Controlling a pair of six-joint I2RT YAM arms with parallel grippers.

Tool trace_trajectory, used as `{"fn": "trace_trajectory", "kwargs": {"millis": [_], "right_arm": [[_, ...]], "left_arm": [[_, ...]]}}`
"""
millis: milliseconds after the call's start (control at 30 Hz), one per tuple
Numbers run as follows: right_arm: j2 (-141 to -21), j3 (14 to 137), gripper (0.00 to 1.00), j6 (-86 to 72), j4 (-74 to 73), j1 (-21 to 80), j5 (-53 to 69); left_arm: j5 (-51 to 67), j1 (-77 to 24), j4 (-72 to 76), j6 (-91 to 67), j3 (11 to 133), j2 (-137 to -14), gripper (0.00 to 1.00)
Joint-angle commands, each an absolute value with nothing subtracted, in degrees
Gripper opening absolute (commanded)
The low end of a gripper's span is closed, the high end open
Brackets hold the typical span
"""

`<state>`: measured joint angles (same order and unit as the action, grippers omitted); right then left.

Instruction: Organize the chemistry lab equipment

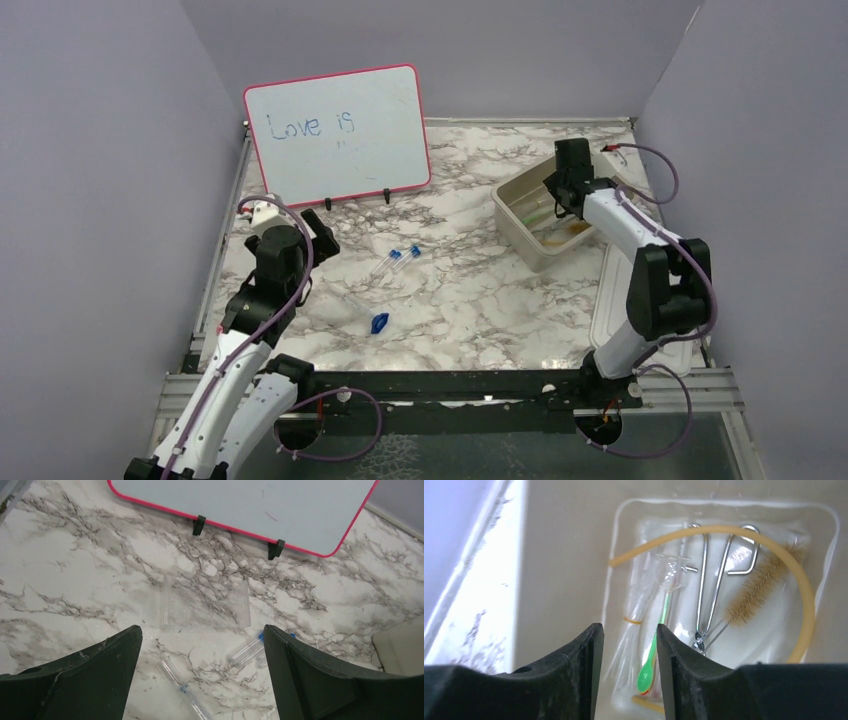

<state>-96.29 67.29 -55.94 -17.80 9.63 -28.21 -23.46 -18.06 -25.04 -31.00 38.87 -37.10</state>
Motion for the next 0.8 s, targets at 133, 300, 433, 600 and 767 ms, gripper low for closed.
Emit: {"fn": "trace_trajectory", "kwargs": {"millis": [133, 300, 433, 600, 767], "right_arm": [[-84.1, 66.1, 0.54, -43.3, -18.8, 9.4, -24.1], [-79.8, 66.0, 0.54, -37.0, -17.6, 9.4, -17.0], [-78.6, 67.7, 0.52, -32.7, -19.1, 9.4, -12.1], [-77.7, 69.8, 0.52, -26.0, -20.5, 9.4, -10.1], [-77.5, 71.3, 0.52, -24.3, -21.5, 9.4, -6.3]], "left_arm": [[-15.7, -17.8, -33.7, -43.3, 36.6, -42.1, 0.92], [-14.4, -17.8, -33.4, -49.8, 31.4, -44.8, 0.80], [-15.1, -17.8, -30.5, -52.6, 28.4, -46.2, 0.71], [-14.9, -17.9, -29.3, -54.5, 26.2, -49.4, 0.67], [-13.1, -17.9, -25.0, -54.7, 24.2, -51.9, 0.62]]}}
